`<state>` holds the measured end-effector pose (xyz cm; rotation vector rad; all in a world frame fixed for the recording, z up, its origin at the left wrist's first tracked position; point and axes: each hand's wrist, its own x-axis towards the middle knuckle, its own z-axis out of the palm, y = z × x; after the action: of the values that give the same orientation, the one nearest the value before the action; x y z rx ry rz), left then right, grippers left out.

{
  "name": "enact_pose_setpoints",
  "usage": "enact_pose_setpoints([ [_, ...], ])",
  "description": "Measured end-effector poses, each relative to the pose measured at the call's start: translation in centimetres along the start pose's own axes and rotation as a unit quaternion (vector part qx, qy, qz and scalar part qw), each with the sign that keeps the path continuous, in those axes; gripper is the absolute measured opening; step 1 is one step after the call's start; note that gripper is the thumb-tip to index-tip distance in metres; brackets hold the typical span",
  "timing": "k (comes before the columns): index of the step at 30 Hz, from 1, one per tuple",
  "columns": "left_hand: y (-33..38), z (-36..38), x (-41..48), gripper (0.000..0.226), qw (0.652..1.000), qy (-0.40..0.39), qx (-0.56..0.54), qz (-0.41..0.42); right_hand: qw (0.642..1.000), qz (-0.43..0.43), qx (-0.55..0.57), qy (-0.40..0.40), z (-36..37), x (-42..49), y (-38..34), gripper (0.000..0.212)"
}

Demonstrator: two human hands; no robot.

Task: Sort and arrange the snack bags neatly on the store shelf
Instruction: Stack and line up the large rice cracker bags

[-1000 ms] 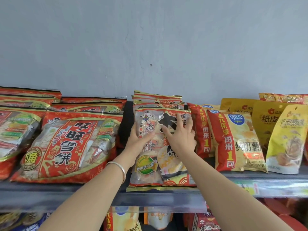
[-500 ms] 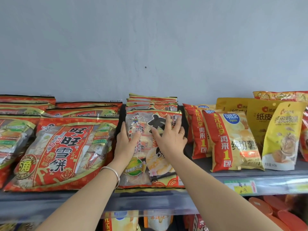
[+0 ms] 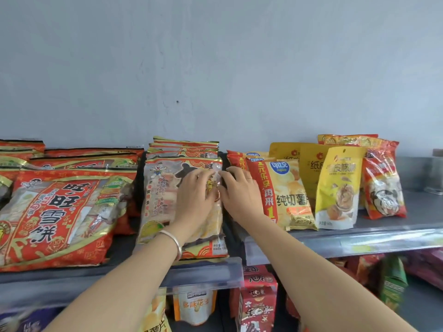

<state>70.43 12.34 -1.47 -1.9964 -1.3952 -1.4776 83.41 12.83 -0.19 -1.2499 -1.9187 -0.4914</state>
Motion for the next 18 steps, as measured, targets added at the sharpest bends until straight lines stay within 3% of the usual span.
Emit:
enact_pose_setpoints([
  [4, 3.7, 2.8, -1.2, 0.041, 0.993, -0.054, -0.105, -0.027, 0.994, 0.058, -0.036, 0.082, -2.0, -2.6, 3.5, 0.033],
  [9, 6.3, 6.6, -4.0, 0.068, 0.969, -0.155, -0.178, -0.077, 0.973, 0.228, -0.008, 0.027, -1.8, -5.7, 7.5, 0.056],
  [13, 7.8, 8.3, -4.5, 0.092, 0.946, -0.184, -0.226, -0.145, 0.945, 0.326, 0.031, -0.001, -1.4, -6.4, 8.5, 0.073],
  [18, 8.2, 9.1, -5.6, 0.090, 0.965, -0.160, -0.153, -0.142, 0.931, 0.363, 0.038, 0.000, -1.0, -6.6, 8.5, 0.068],
])
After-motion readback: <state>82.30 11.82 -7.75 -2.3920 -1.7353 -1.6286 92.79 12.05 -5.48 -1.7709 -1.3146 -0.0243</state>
